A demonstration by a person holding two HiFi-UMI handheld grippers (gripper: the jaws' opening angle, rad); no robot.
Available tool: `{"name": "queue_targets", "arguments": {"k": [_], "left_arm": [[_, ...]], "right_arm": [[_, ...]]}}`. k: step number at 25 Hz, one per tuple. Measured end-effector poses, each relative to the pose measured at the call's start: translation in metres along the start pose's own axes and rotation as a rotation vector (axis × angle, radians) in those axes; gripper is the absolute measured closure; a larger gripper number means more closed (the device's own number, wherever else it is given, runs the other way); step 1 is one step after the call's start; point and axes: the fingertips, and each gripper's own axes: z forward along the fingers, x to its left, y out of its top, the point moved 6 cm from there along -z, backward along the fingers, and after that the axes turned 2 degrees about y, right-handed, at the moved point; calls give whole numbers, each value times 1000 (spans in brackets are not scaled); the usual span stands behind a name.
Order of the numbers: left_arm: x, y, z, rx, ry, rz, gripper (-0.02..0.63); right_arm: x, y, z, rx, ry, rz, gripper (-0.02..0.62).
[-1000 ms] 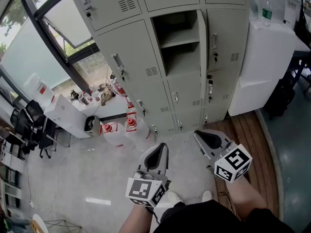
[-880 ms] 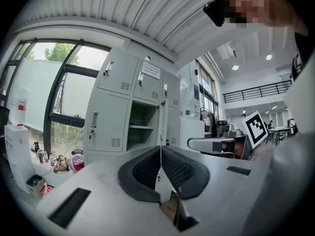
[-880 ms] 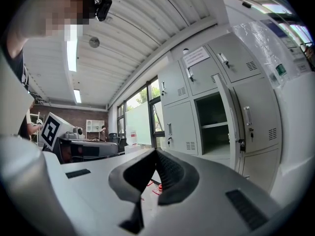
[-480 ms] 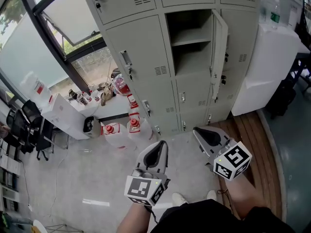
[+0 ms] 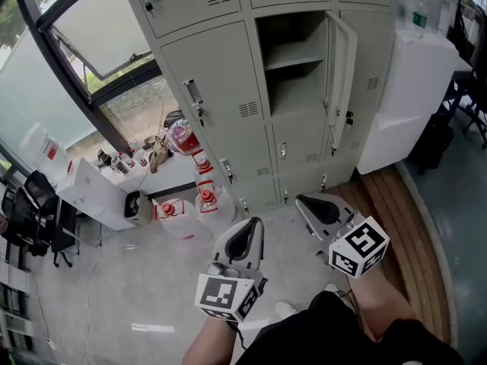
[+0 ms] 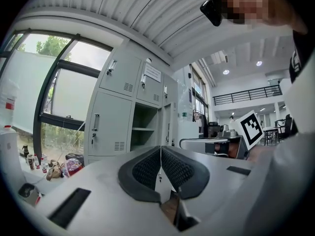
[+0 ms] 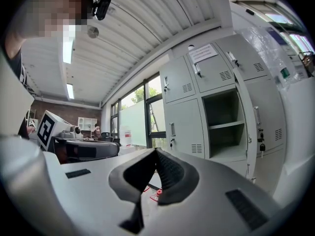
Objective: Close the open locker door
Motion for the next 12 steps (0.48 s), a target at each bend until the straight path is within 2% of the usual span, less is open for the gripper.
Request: {"name": "queue_targets", "arguments": {"k": [12], "left_arm": [[2,2,0,-11,-5,-17,586]], "right_arm": [[-3,4,8,0,-10,-5,543]]}}
